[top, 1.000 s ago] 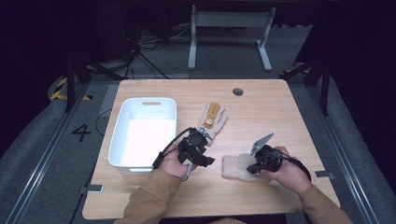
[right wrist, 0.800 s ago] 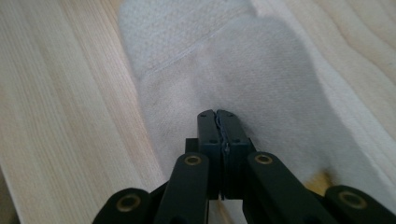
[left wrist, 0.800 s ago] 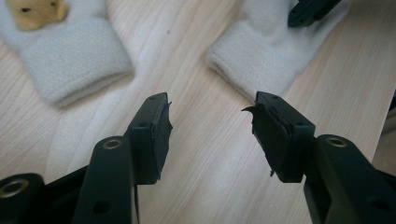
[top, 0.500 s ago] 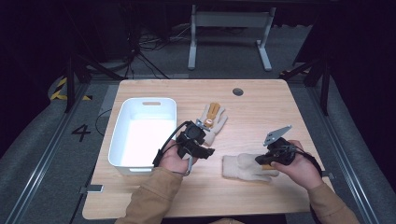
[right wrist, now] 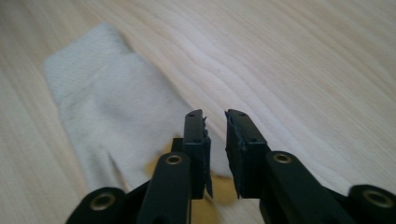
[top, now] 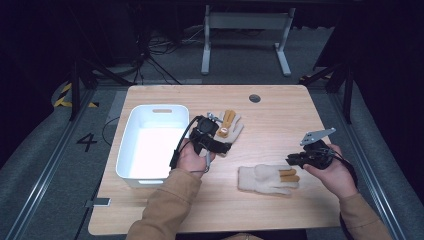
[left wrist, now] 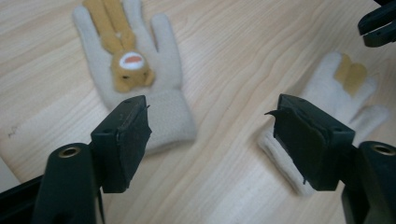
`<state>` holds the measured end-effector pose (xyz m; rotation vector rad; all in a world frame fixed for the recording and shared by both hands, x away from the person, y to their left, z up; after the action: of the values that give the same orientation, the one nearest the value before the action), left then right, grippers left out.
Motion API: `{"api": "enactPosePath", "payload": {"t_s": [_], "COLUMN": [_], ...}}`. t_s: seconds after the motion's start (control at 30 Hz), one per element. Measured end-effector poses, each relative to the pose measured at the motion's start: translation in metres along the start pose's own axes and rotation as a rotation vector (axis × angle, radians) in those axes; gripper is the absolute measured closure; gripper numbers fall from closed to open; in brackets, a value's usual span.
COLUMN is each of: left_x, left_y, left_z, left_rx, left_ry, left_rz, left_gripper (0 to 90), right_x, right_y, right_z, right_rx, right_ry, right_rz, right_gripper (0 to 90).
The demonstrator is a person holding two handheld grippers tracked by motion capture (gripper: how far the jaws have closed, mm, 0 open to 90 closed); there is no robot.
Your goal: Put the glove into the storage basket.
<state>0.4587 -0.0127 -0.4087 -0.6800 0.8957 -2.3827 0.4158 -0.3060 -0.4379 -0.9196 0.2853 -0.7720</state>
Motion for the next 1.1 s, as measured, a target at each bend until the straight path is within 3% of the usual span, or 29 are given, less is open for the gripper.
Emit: {"api": "enactPosePath", "payload": {"t_s": [0.07,0.13,0.17,0.2,0.33,0.43,0.6,0.67,0.77,1.1], "left_x": [-0.005,-0.007,-0.011,-0.013,-0.021,-0.027,-0.030,-0.031,-0.035,-0.044], "left_y": [0.004,0.005,0.009,0.012,0.018,0.023,0.031,0.038,0.045,0.066], "left_z": [0.004,0.005,0.007,0.009,0.014,0.018,0.021,0.022,0.024,0.029], "left_rx": [0.030,0.028,0.008,-0.003,-0.007,0.002,-0.009,-0.036,-0.035,-0.060], "left_ry": [0.009,0.015,0.017,0.015,-0.023,-0.058,-0.063,-0.097,-0.134,-0.154], "left_rz": [-0.002,0.011,0.044,0.040,0.057,0.040,0.055,0.086,0.074,0.151], "left_gripper": [23.9,23.8,23.9,24.4,27.0,31.3,35.2,37.1,37.4,37.9], "right_x": [0.012,0.017,0.026,0.030,0.041,0.046,0.050,0.050,0.048,0.047], "right_y": [-0.003,-0.004,-0.005,-0.006,-0.009,-0.011,-0.012,-0.012,-0.014,-0.013], "right_z": [-0.005,-0.007,-0.012,-0.014,-0.021,-0.023,-0.027,-0.026,-0.024,-0.024], "right_rx": [0.017,0.021,0.021,0.025,0.032,0.043,0.041,0.045,0.055,0.054], "right_ry": [0.025,0.035,0.056,0.070,0.103,0.117,0.136,0.139,0.136,0.135], "right_rz": [-0.032,-0.039,-0.055,-0.060,-0.072,-0.079,-0.076,-0.076,-0.079,-0.071], "right_gripper": [70.9,69.3,68.9,68.9,68.9,68.6,67.7,66.5,66.4,65.7]}}
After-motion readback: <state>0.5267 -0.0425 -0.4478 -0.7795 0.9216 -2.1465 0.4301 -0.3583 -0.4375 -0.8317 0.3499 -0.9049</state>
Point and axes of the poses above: each handheld gripper's, and its own axes: y roughly forward along the jaws, z roughly out of its top, x roughly to its right, the point moved 6 cm from there along y, roughly forward along the jaws, and after that the axes turned 7 degrees about -z, right-handed, at the moved point
